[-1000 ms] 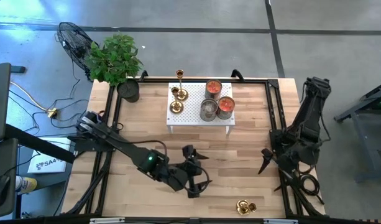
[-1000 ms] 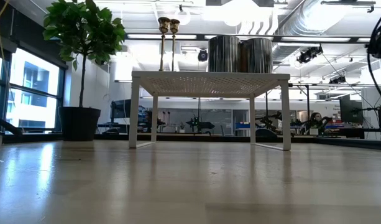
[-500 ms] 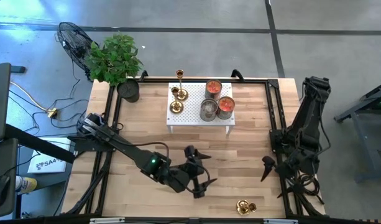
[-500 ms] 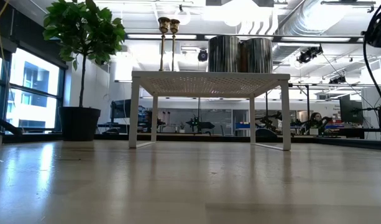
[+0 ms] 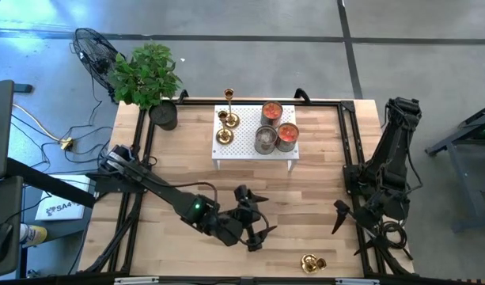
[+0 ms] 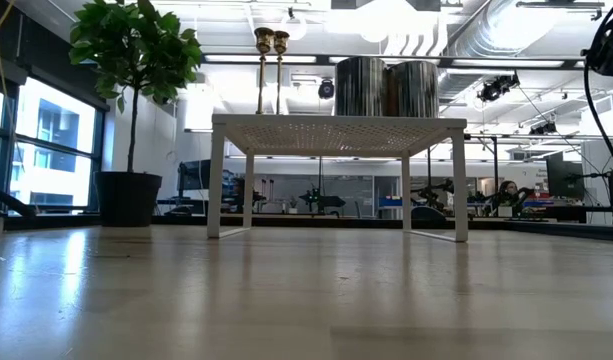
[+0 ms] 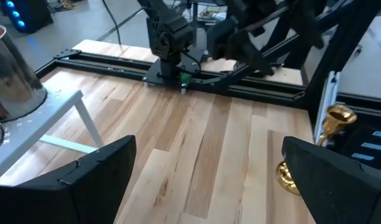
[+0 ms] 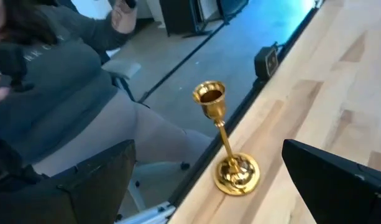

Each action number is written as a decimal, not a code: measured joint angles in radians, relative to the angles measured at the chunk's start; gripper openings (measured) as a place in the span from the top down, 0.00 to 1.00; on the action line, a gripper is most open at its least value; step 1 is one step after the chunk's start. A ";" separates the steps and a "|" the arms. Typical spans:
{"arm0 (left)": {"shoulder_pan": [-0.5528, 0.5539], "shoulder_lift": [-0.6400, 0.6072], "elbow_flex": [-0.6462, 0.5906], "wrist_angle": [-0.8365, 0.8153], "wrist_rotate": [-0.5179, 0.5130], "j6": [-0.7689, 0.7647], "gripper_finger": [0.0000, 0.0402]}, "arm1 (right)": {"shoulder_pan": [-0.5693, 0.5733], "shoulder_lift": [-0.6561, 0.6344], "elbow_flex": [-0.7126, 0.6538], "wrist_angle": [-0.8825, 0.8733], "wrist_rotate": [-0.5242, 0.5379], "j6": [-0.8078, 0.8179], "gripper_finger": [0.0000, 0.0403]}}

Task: Pick & Place candle stick holders
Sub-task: Put the gold holder on the shelf

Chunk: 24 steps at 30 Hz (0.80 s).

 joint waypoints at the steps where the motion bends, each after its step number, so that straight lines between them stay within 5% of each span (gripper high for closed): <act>1: 0.000 0.001 0.000 0.003 0.005 0.000 0.01 | 0.000 0.000 0.000 0.003 0.001 -0.011 0.01; 10: 0.001 0.010 0.000 0.007 -0.009 0.016 0.01 | 0.000 0.031 0.000 0.004 0.088 -0.023 0.01; 24: 0.001 0.010 0.000 0.007 -0.033 0.064 0.01 | -0.003 0.331 0.000 0.196 0.151 -0.022 0.01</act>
